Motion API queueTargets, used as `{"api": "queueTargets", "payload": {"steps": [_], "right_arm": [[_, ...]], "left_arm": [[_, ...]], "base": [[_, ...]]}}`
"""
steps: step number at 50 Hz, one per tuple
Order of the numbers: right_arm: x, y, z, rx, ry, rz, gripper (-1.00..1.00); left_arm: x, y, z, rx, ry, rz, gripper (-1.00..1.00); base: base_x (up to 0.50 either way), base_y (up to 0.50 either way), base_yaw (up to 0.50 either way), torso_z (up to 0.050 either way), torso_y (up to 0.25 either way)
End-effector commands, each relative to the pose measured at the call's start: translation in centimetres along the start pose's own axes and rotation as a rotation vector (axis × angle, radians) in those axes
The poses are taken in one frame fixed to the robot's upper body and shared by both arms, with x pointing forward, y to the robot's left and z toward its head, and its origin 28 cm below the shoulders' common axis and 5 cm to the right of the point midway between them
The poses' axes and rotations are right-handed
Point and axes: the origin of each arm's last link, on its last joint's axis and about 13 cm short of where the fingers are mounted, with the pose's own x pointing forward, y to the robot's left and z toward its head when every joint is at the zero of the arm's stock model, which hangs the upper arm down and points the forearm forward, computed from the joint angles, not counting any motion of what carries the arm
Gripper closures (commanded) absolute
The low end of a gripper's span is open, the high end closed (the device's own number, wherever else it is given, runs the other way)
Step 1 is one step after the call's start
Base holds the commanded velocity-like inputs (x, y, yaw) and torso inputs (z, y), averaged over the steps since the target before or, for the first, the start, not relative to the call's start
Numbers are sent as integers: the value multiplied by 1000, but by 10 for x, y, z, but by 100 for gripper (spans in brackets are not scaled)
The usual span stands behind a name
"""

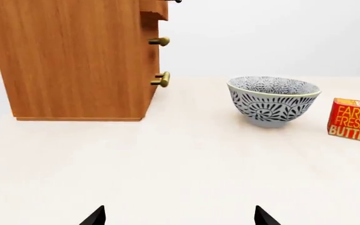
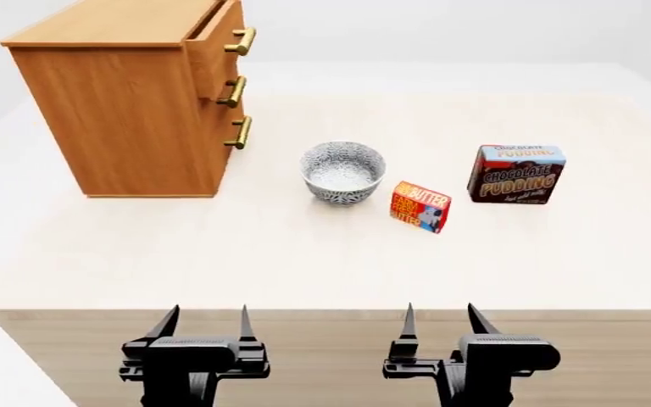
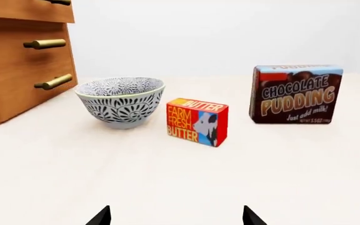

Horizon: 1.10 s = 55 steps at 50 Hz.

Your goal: Put the butter at the back in the top drawer of the cabinet and close it.

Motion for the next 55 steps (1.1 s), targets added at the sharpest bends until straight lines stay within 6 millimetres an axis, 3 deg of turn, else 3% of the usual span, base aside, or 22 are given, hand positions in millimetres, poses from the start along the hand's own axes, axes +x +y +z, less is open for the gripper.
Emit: {"api": "queueTargets", "payload": {"steps": [1,13,38,40,46,47,49,52,55], "right_arm": [[0,0,0,3,1,0,-100],[1,-1,0,9,5,-4,-100],[-12,1,13,28,-59,35,-100],[-15,2,15,26,-69,40,-100],[-24,4,18,18,-100,67,-100],[7,0,40,14,-111,72,-100],[35,-5,73,10,-127,81,-100],[44,-6,100,5,-135,89,-100],[46,-7,113,2,-129,91,-100]], "left_arm": [[1,0,-1,2,5,-2,-100],[1,0,-1,3,8,0,-100],[-12,6,12,-17,-50,16,-100],[-15,5,40,-13,-67,19,-100],[-34,-1,87,-15,-91,19,-100],[-38,-2,93,-19,-92,19,-100],[-42,-2,104,-29,-89,16,-100],[-46,-2,118,-30,-81,10,-100],[-48,-2,130,-27,-76,2,-100]], "base": [[0,332,0,0,0],[0,37,0,2,0],[0,0,0,50,0],[0,0,0,50,0],[0,0,0,50,0],[0,0,0,50,0],[0,0,0,50,0],[0,0,0,50,0],[0,0,0,50,0]]}}
